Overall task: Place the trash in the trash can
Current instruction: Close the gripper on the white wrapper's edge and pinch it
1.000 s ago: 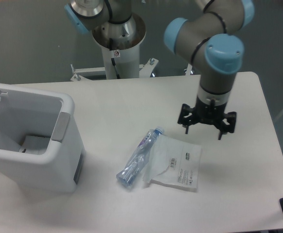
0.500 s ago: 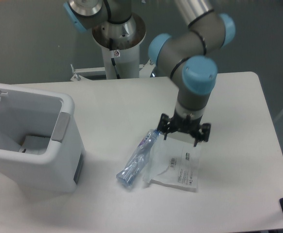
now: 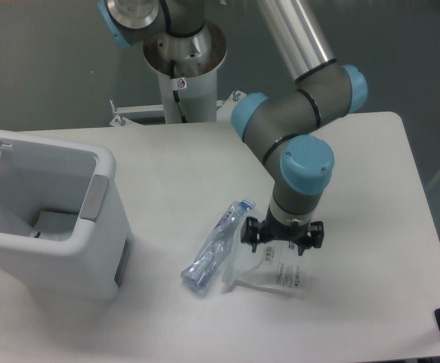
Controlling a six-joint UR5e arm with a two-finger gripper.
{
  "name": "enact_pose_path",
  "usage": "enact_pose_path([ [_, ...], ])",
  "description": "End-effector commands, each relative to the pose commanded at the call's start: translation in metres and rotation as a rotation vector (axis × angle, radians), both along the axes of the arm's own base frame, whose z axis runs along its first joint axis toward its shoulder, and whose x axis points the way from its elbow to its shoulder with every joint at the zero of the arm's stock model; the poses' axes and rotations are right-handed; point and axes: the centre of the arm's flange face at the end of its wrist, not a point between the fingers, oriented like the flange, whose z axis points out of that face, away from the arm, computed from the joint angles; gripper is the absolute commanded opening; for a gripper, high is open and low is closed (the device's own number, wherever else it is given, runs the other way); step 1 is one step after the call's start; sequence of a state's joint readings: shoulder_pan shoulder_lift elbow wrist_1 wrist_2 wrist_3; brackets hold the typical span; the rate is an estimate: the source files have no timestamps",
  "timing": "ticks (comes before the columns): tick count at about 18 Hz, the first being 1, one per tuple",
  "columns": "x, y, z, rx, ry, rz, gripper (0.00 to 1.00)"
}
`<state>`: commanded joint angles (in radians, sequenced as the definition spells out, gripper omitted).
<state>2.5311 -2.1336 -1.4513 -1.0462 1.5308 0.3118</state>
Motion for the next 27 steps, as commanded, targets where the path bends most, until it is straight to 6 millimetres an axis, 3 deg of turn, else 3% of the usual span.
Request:
enact_pose_path([
  [7,-0.009,0.02,-0.023,-0.067,0.046,0.348,1.0],
  [14,-0.004,0.037,-0.053,-0.082,0.023,0.453,1.0],
  [21,0.004,0.05,-0.067,-0.094,0.019,0.48,1.0],
  [24,0.014,0.049,-0.084,-0.143,0.033,0.518,0.93],
  [27,0.018,0.051,-0.084,-0.142,0.028,0.515,0.78],
])
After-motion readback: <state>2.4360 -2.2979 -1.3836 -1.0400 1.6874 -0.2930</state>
